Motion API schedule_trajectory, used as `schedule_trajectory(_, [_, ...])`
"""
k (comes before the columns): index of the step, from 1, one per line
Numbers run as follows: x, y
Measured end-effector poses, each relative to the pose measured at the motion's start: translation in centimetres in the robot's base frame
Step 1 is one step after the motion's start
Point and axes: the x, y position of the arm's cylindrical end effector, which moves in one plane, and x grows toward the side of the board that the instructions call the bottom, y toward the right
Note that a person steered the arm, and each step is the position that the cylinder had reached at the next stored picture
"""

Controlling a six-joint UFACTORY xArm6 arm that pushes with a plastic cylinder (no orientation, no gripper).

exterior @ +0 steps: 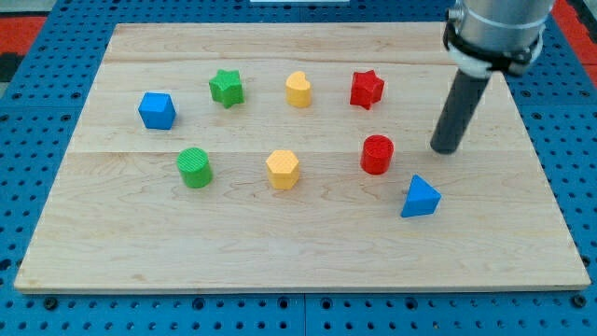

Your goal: Move the red circle closer to the blue triangle

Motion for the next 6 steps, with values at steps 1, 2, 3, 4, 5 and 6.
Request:
schedule_trajectory(1, [-1.1,-2.5])
schedule_trajectory(2, [1.0,-6.0])
schedule_trajectory(3, [-0.6,-8.4])
schedule_trajectory(4, [-1.8,-10.8])
schedule_trajectory(5, [0.2,-12.3])
schedule_trajectory(6, [2.3,-10.9])
